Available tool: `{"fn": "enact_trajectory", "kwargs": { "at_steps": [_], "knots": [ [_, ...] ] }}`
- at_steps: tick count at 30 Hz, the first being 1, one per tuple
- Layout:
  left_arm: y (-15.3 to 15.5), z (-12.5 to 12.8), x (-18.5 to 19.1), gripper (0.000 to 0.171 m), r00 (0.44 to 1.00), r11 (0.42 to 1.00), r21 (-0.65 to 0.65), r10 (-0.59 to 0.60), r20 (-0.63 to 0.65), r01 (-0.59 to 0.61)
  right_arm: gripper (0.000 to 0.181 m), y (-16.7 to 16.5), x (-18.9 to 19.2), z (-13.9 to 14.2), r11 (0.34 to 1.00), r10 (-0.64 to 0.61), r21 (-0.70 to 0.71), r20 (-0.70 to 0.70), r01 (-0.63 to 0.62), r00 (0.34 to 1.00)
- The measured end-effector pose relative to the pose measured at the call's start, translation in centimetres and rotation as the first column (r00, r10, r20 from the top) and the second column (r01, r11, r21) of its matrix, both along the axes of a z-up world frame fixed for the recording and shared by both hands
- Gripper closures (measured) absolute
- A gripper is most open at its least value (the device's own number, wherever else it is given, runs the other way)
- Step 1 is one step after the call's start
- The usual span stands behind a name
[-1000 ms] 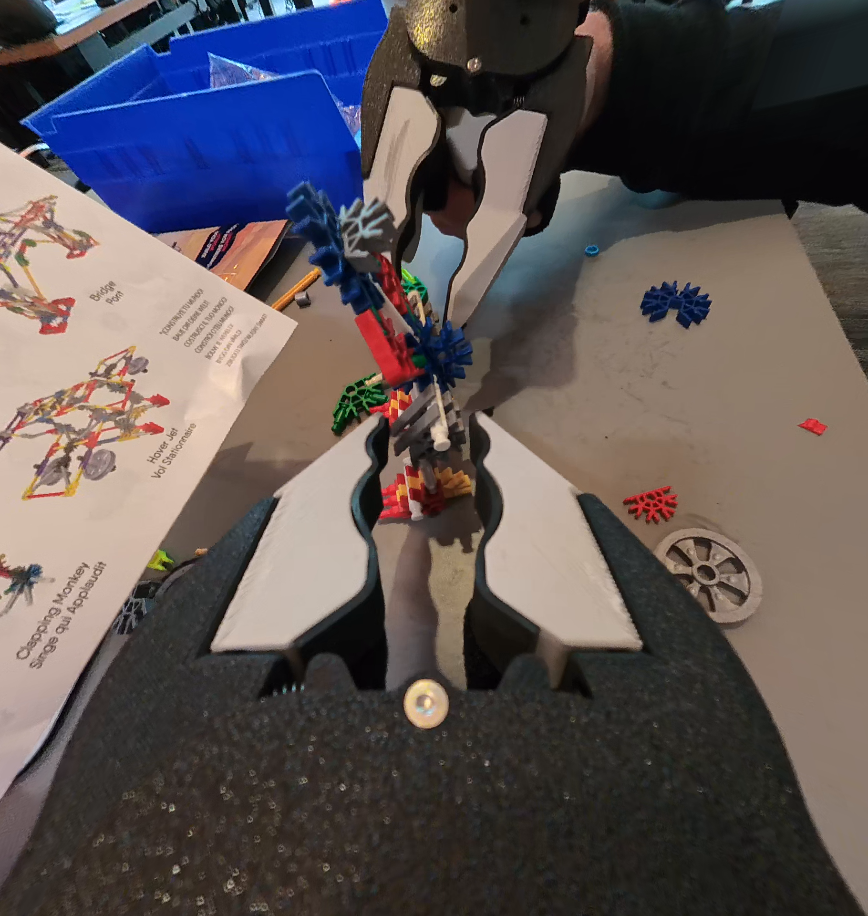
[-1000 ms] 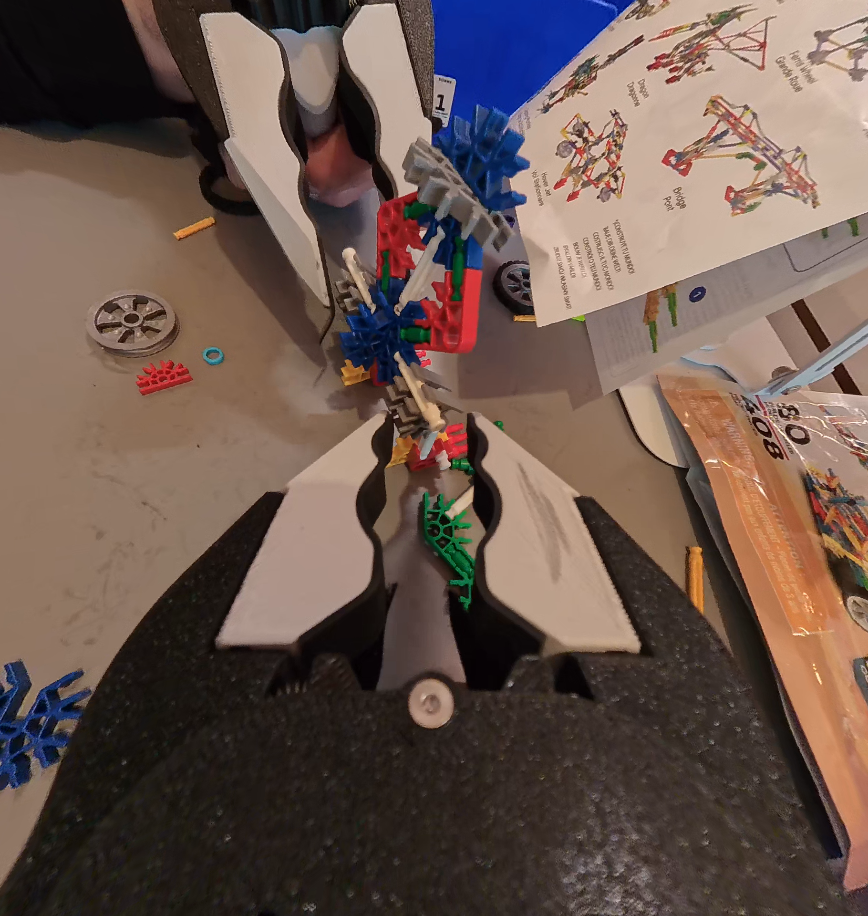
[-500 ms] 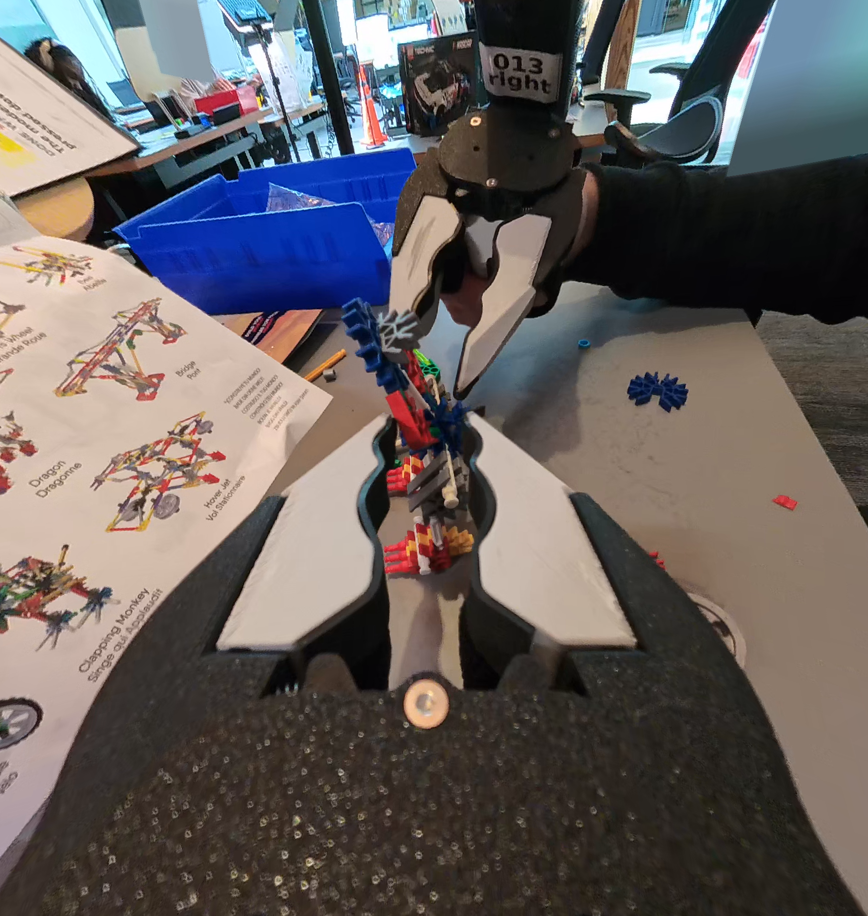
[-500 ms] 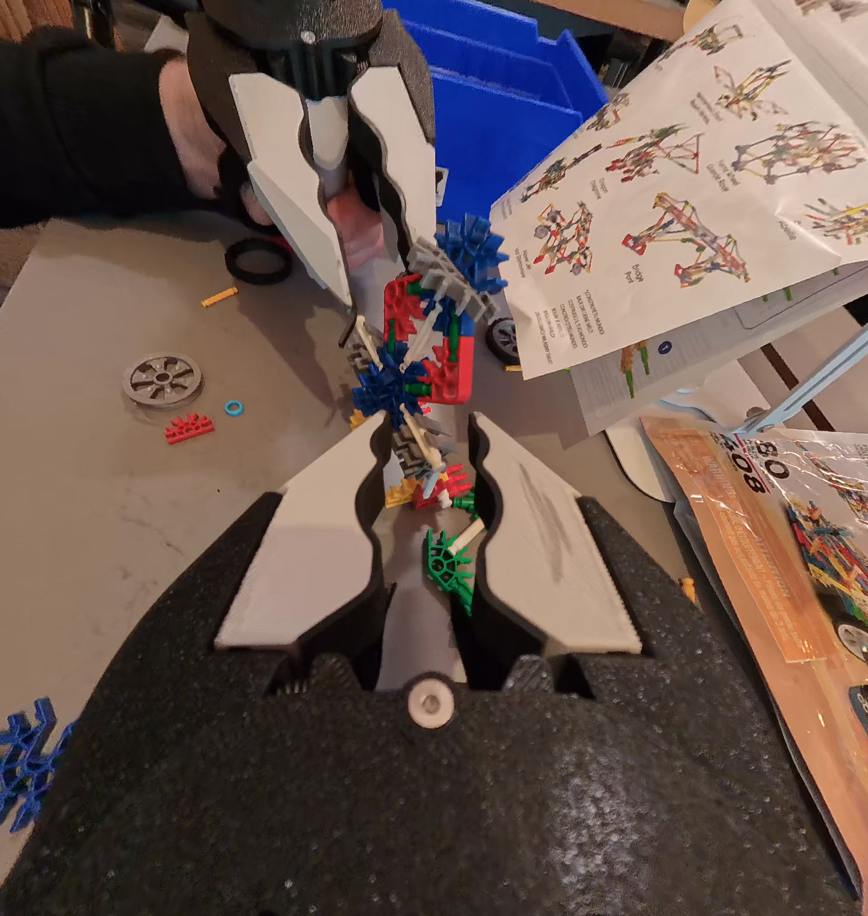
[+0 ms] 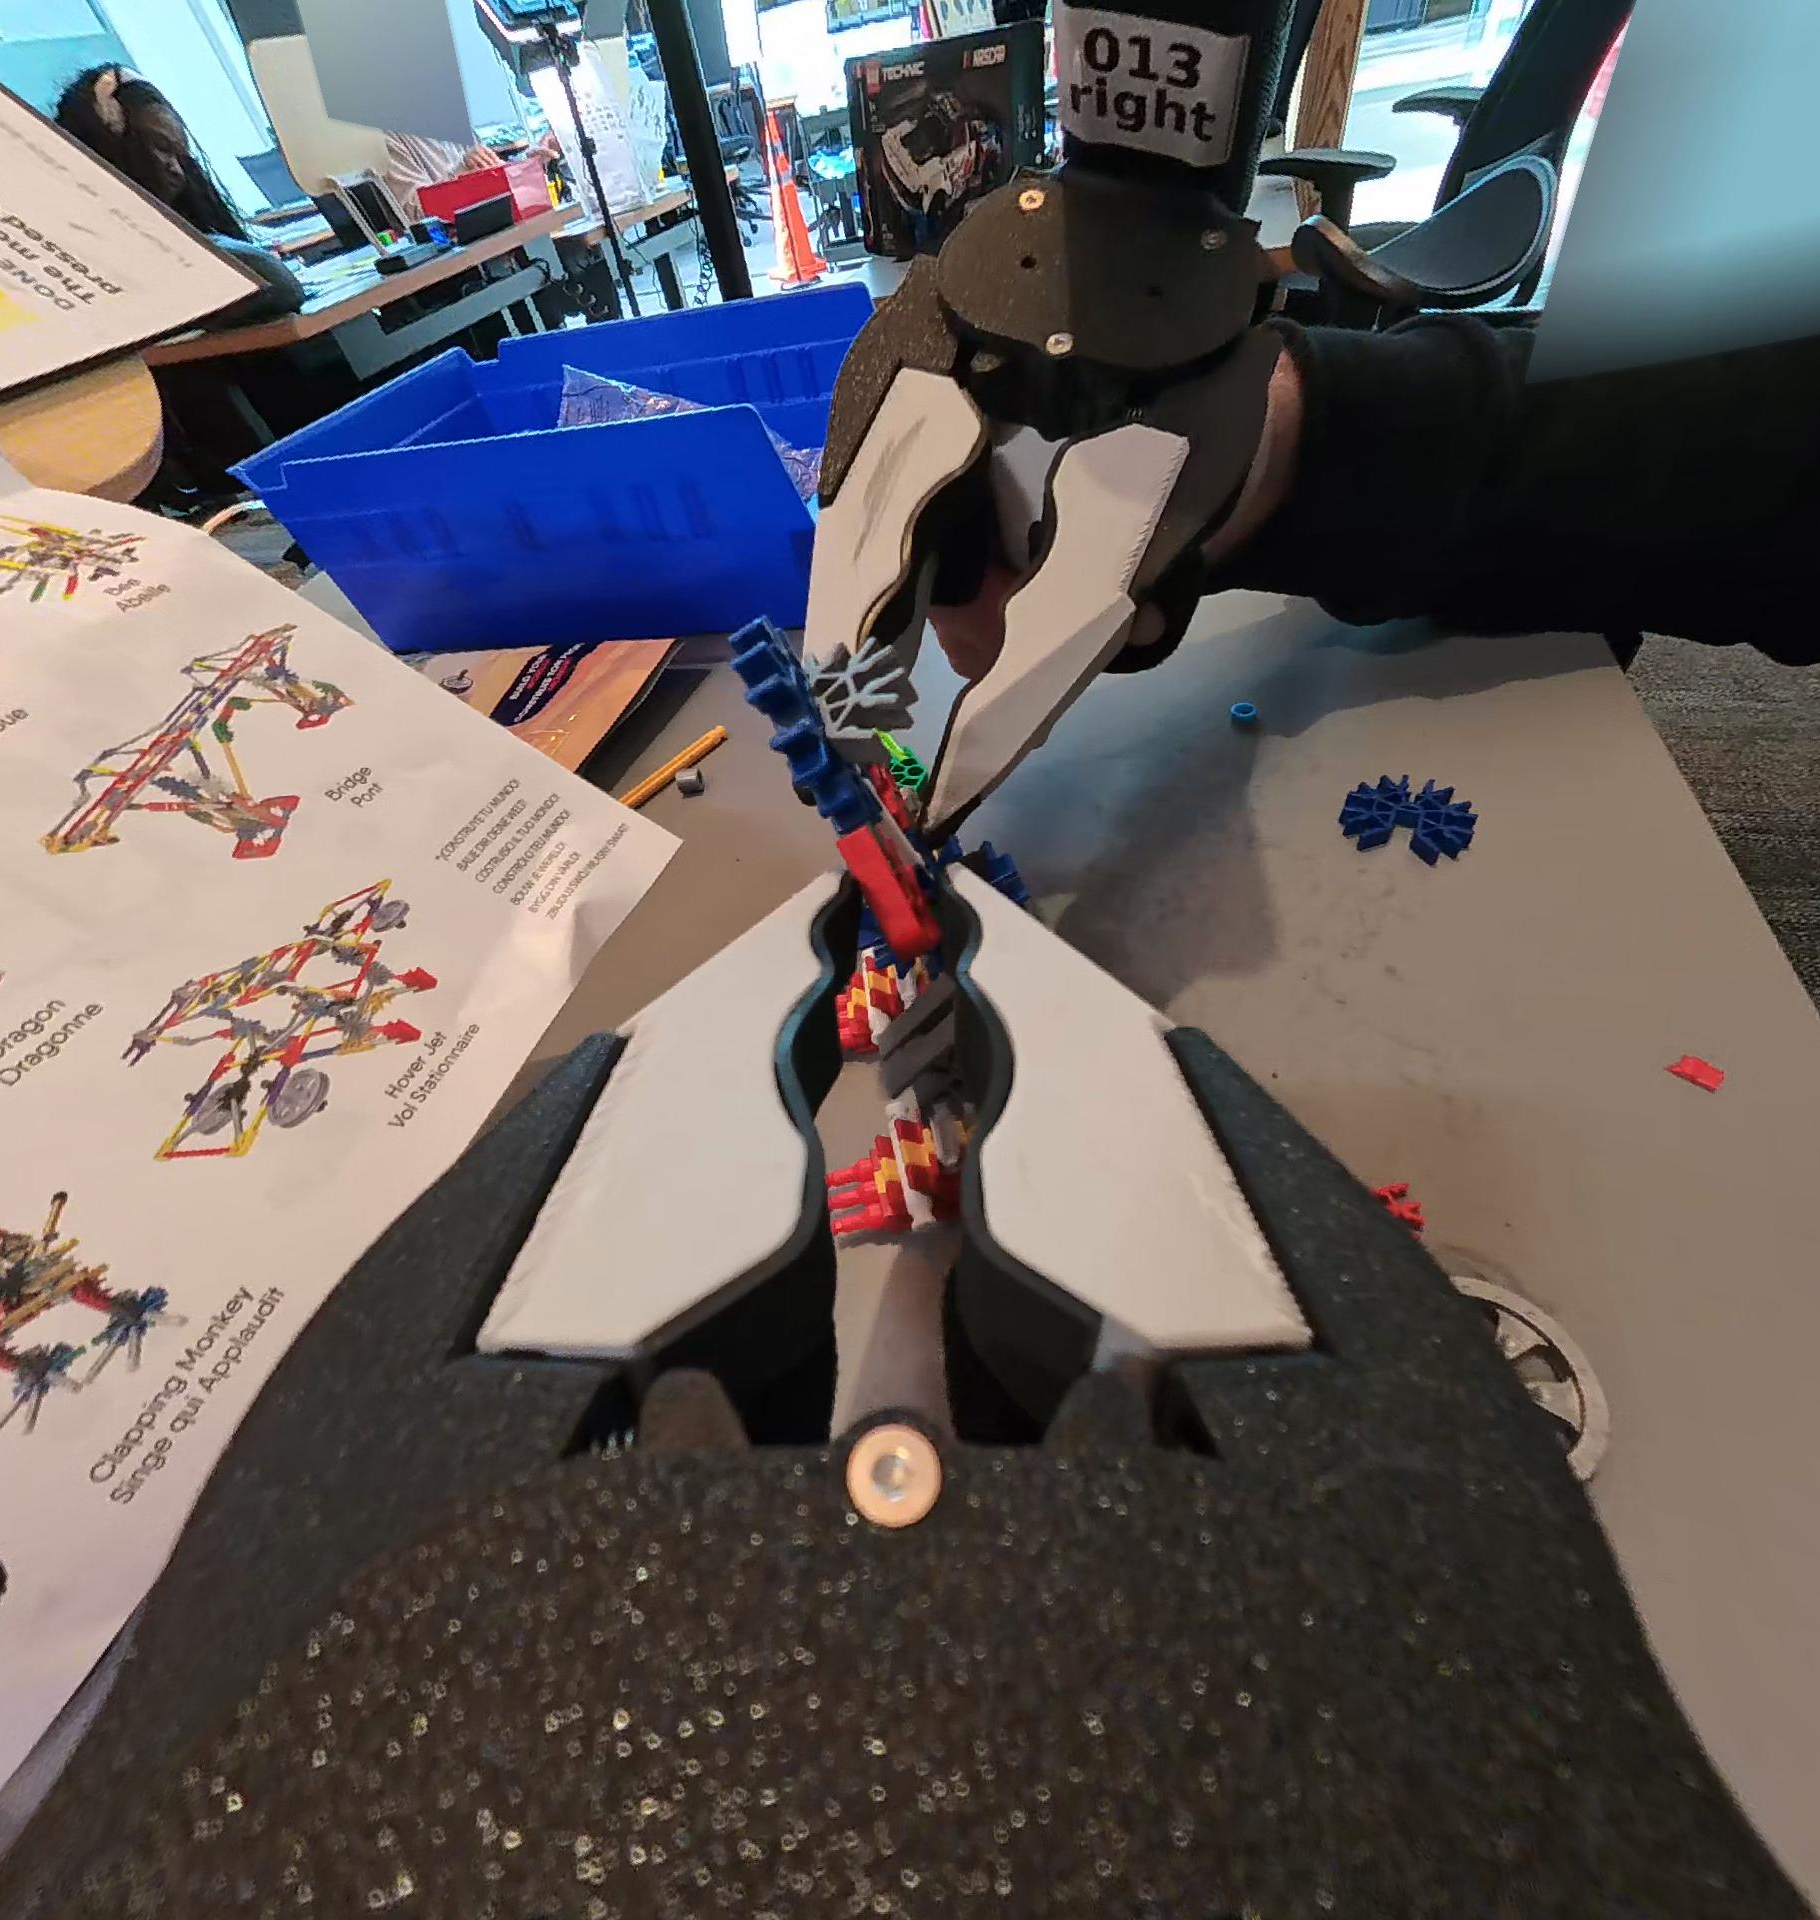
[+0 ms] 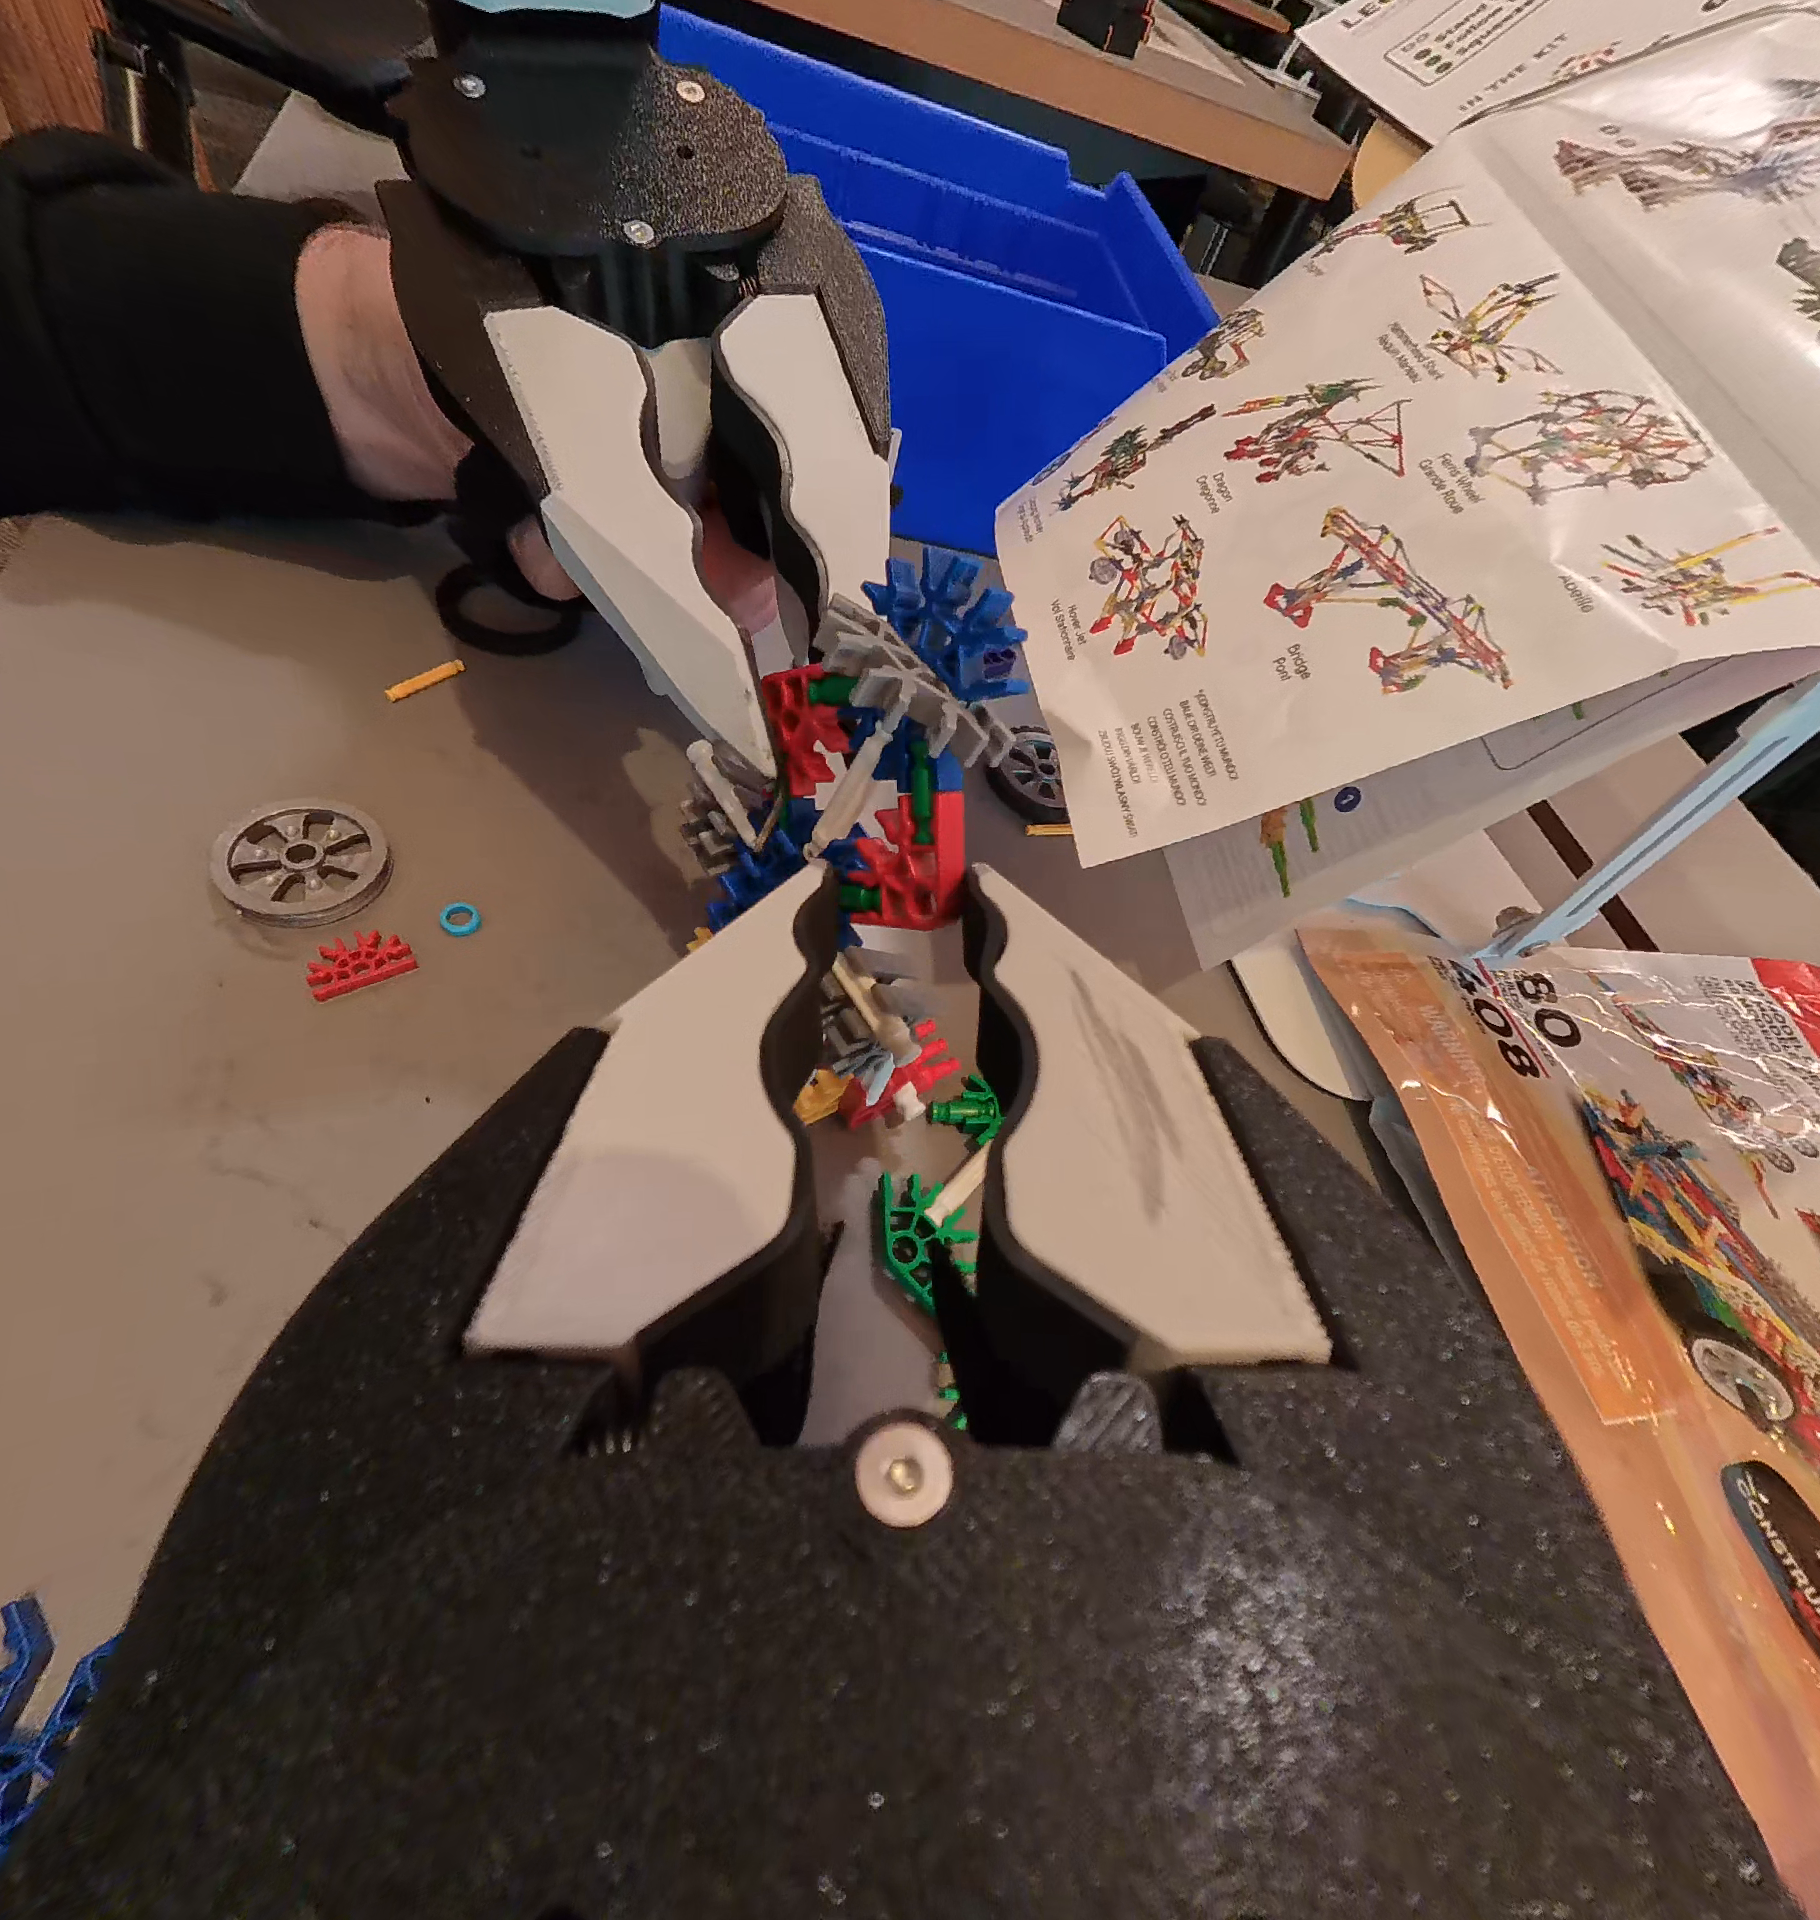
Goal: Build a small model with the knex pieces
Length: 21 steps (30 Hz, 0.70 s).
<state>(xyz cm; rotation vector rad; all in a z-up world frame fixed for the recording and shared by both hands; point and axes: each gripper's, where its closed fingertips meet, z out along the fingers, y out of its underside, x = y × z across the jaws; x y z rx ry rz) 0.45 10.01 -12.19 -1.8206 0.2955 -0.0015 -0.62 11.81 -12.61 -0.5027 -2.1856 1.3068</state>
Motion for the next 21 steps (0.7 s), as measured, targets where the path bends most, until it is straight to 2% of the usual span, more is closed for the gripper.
{"fn": "enact_trajectory", "kwargs": {
  "at_steps": [13,18,21],
  "knots": [
    [0.27,0.0,0.1,0.161,0.999,1.0,0.008,0.011,-0.048,-0.01,0.157,-0.2,0.01,0.83,1.0,-0.002,-0.03,-0.026,0.002,1.0],
    [0.45,0.23,0.21,0.162,0.98,0.999,0.02,0.046,-0.193,-0.043,0.162,-0.18,0.05,0.92,1.0,0.0,-0.023,-0.05,-0.001,0.999],
    [0.6,0.39,0.23,0.167,0.942,0.997,0.032,0.082,-0.325,-0.075,0.165,-0.2,0.12,0.78,1.0,0.007,0.007,-0.078,-0.006,0.997]
  ]
}}
